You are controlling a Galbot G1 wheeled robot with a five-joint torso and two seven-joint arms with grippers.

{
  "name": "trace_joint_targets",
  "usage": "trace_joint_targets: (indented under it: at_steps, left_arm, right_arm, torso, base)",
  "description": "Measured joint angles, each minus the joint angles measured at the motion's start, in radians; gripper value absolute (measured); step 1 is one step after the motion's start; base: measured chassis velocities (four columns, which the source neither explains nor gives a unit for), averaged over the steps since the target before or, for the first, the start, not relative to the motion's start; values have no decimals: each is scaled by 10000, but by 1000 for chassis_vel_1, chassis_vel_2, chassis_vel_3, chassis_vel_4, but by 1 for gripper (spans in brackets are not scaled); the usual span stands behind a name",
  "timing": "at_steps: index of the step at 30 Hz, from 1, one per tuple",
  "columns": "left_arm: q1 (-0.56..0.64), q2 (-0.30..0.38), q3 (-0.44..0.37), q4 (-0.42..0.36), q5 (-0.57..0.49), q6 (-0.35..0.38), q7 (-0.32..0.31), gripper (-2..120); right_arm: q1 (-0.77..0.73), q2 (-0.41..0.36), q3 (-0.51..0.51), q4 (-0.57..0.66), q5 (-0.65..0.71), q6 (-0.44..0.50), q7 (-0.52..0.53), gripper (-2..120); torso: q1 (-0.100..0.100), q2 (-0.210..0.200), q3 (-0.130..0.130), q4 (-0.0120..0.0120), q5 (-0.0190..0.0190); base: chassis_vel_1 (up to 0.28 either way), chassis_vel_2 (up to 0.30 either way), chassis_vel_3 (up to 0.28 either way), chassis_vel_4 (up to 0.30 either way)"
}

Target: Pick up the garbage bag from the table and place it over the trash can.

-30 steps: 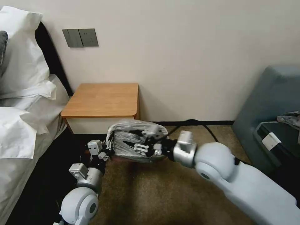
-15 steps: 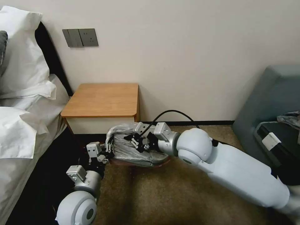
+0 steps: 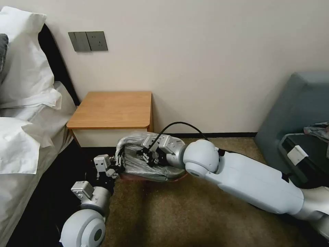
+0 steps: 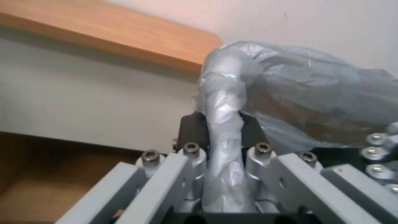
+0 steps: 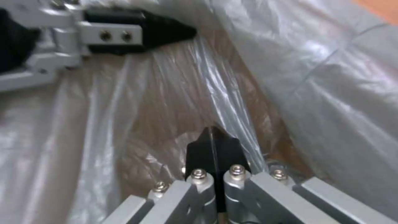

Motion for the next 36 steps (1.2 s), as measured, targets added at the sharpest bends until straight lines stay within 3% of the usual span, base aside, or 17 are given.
trace_joint_targets:
  at_steps: [15,36]
  left_arm:
    - [29,-13,-5,-269,820,-78,541,5]
    - [180,-67,11,-431,1598,-233,899,5]
  right_arm:
    - [962,115,-1408,-520,-208,12,438,0]
    - [1515,615,-2335,-1501,-414,14,1076,0]
  torso:
    - [0,0,0,0,1]
    - [0,3,0,0,1]
  base:
    - [0,0,0,0]
    - [0,0,0,0]
